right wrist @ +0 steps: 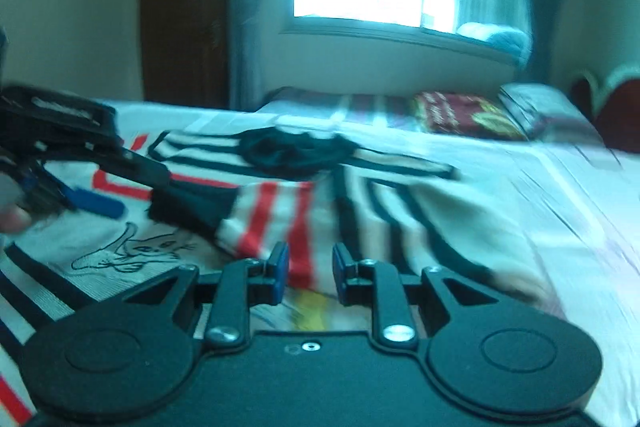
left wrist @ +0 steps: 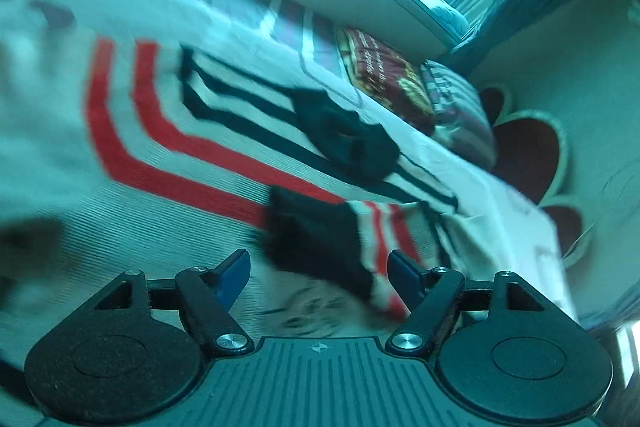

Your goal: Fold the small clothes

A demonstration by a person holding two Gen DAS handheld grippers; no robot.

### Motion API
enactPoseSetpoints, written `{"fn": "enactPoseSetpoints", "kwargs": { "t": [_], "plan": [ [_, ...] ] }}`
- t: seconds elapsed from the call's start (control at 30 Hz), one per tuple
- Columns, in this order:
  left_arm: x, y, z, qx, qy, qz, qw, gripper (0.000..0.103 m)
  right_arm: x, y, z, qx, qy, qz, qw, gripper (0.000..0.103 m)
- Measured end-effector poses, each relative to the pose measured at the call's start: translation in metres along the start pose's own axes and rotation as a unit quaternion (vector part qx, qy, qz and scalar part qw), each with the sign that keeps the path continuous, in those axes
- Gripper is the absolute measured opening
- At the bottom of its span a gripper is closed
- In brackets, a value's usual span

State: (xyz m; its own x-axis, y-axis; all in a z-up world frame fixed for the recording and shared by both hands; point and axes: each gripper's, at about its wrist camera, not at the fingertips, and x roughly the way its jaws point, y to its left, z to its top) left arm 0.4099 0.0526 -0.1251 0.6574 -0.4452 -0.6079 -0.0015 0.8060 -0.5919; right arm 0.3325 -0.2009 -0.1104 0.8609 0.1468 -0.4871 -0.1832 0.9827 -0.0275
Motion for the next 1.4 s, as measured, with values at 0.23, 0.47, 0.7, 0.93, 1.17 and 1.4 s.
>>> {"fn": "enactPoseSetpoints", "kwargs": {
  "t": [0.23, 0.47, 0.7, 0.93, 1.17, 1.4],
  "plan": [
    [0.035, -0.01, -0.001, -0.037, -0.003, 0.016, 0.9992, 0.047, -0.034, -0.079, -0.015, 0.163, 0.005, 0.006, 0.987, 0.026],
    [0.026, -0.016, 0.015, 0.041, -0.029, 0.027, 0.9984, 0.011, -0.019, -0.166, -0.044, 0.406, 0.017, 0.066, 0.911, 0.04],
    [0.014, 0.003, 0.034, 0.053, -0.021, 0.04, 0.9976, 0.011, 0.011, -0.205, -0.07, 0.575, 0.019, 0.164, 0.801, 0.039],
    [0.016, 0.012, 0.013, 0.063, -0.016, 0.058, 0.9962, 0.011, 0.007, -0.205, -0.069, 0.564, 0.013, 0.1, 0.82, 0.007],
    [0.017, 0.007, 0.003, 0.084, -0.026, 0.082, 0.9927, 0.011, 0.009, -0.202, -0.054, 0.495, 0.05, 0.098, 0.862, 0.017],
    [0.013, 0.002, -0.002, 0.085, -0.038, 0.094, 0.9912, 0.011, -0.026, -0.201, -0.011, 0.364, 0.014, 0.069, 0.929, 0.026]
  ]
}}
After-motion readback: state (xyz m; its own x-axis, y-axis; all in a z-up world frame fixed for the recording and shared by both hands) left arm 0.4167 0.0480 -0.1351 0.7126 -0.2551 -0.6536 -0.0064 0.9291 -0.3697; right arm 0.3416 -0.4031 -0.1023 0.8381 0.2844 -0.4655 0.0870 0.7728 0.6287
